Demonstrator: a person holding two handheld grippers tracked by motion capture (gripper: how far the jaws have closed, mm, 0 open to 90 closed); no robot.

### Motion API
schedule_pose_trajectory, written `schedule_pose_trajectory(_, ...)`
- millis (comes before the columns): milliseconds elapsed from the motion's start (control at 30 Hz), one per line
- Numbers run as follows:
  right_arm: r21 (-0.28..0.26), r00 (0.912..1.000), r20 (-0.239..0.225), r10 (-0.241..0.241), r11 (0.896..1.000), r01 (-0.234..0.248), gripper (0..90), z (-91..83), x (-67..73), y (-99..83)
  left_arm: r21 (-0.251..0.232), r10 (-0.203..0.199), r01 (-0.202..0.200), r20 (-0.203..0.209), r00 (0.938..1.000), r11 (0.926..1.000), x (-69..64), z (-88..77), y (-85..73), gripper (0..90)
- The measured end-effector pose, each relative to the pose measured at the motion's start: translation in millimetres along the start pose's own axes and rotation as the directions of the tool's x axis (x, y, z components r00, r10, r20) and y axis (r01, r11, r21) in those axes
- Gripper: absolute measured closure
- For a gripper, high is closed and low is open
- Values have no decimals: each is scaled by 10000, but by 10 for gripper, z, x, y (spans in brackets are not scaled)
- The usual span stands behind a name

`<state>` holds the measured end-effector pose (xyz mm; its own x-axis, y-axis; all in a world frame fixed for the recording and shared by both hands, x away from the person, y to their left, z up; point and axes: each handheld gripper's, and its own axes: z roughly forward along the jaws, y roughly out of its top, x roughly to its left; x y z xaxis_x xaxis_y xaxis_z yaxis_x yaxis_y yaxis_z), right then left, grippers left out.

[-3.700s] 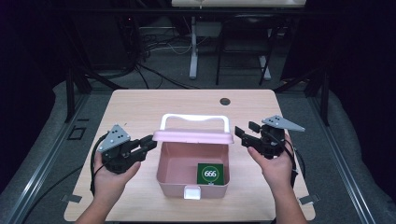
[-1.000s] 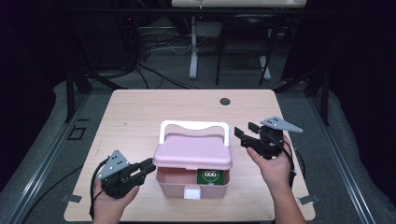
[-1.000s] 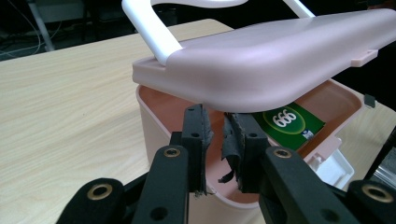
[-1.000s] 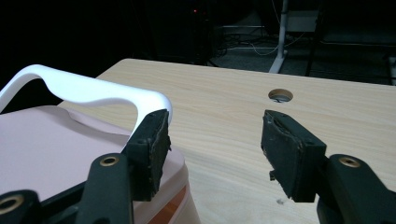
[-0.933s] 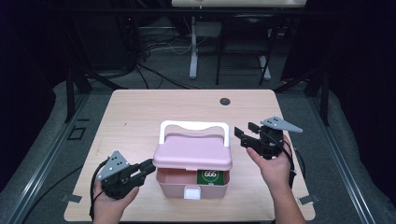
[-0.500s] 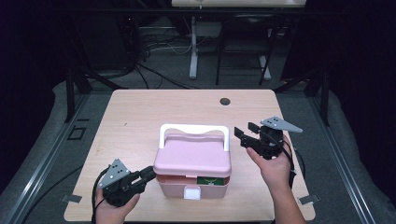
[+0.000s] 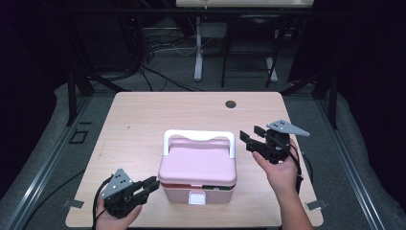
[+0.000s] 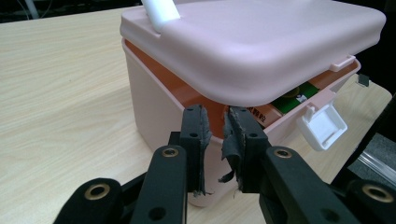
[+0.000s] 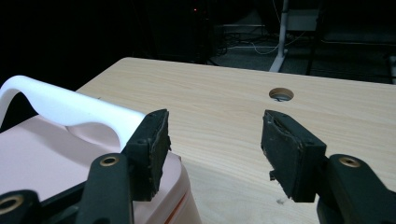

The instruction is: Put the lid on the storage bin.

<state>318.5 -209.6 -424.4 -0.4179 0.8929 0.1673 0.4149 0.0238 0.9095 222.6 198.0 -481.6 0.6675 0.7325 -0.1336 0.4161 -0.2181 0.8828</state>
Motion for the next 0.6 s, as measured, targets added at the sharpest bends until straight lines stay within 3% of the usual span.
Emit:
schedule_pose_trajectory(267,13,10000,-12,44,10000,-44,416,4,-7,-4,204,-142,141,80,9999,9997,4,-9,-58,750)
schedule_pose_trajectory(333,7,10000,-35,60,10000,-60,416,8,-4,-6,66,-255,254,189,9995,9997,9,-13,-67,732)
schedule_pose_trajectory(600,70,10000,-8,28,10000,-28,416,20,-8,-14,-134,-49,51,198,9998,9999,-32,-68,-4,746)
